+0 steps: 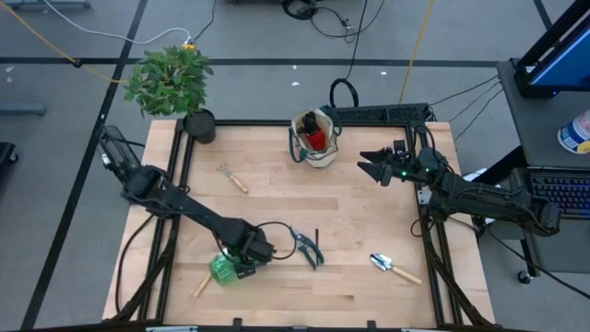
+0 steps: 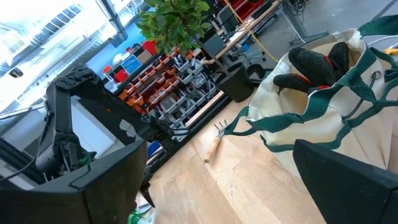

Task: Pick & Place Garden tools in Gardening bag
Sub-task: Put the spray bottle into the gardening bag

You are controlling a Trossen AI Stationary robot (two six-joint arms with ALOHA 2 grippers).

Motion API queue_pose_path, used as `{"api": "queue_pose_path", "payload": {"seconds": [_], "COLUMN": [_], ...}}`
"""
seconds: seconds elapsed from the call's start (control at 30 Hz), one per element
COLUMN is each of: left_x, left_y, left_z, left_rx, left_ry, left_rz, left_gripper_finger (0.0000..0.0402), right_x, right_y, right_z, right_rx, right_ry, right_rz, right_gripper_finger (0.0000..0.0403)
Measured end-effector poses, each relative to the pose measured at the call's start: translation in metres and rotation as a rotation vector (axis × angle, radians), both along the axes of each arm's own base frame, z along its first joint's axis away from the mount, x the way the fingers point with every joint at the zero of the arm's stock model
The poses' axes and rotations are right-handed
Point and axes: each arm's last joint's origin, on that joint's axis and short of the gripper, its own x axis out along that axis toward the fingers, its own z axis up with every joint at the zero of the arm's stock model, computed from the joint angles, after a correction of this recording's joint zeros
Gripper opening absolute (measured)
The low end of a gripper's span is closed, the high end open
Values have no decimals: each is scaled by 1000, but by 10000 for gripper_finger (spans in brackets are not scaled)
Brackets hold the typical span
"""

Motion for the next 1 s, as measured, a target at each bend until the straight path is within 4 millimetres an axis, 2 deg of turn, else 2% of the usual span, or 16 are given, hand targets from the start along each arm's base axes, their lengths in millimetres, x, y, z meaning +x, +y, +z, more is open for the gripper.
{"api": "queue_pose_path", "payload": {"seconds": [0.2, 0.4, 0.77, 1.0], "left_x": [3, 6, 11, 9], "left_y": [-2, 0, 15, 23], "left_z": [-16, -23, -7, 9], "left_rx": [-13, -19, -1, -17], "left_ry": [65, 78, -18, -57], "left_rz": [7, 17, 16, 34], "left_gripper_finger": [354, 292, 133, 132], "right_x": [0, 0, 0, 0], "right_y": [0, 0, 0, 0], "right_z": [0, 0, 0, 0], "right_rx": [0, 0, 0, 0], "right_ry": [0, 0, 0, 0], "right_rz": [0, 0, 0, 0], "right_gripper_finger": [394, 394, 394, 394]}}
